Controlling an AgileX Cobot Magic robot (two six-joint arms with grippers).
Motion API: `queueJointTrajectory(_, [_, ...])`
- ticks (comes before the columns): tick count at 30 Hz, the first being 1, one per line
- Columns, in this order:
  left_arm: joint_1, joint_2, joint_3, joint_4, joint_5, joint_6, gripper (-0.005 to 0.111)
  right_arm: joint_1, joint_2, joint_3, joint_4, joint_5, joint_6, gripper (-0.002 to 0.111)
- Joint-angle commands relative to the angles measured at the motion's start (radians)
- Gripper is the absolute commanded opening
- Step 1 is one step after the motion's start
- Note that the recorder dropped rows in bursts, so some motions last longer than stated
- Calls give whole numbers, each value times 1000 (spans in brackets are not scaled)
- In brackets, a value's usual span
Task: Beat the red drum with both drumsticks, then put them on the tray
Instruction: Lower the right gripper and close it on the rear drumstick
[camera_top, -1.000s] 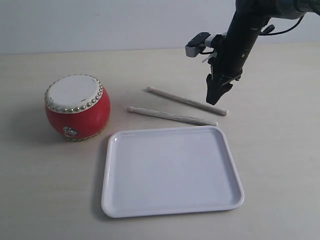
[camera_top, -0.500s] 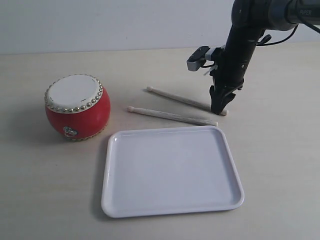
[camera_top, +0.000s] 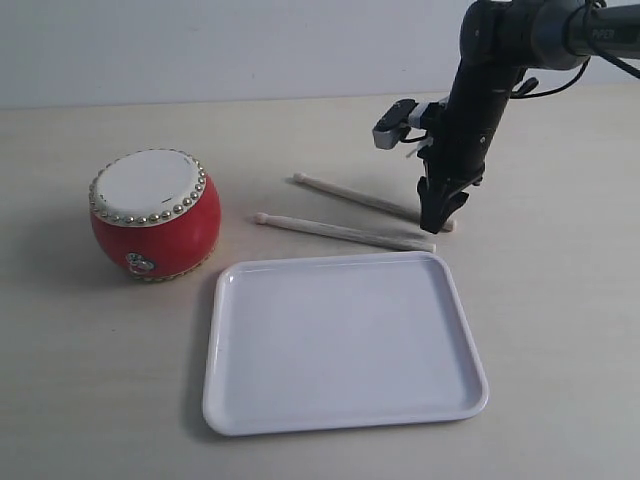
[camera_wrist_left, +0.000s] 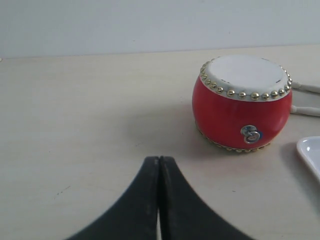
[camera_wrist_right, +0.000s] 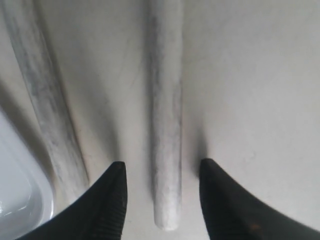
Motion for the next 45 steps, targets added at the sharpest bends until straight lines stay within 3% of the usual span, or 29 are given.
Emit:
queueJointTrajectory(1, [-6, -5, 3, -5, -5, -4, 0, 0, -3, -2, 6, -22, -9, 44])
queueJointTrajectory(30, [-6, -5, 3, -5, -5, -4, 0, 0, 23, -2, 26, -18, -7, 41])
queueJointTrajectory(33, [-6, -5, 3, -5, -5, -4, 0, 0, 23, -2, 26, -18, -7, 35])
queueJointTrajectory(39, [-6, -5, 3, -5, -5, -4, 0, 0, 23, -2, 9, -18, 41, 0])
queueJointTrajectory(45, [-6, -5, 3, -5, -5, -4, 0, 0, 3, -4, -14, 15, 154, 0])
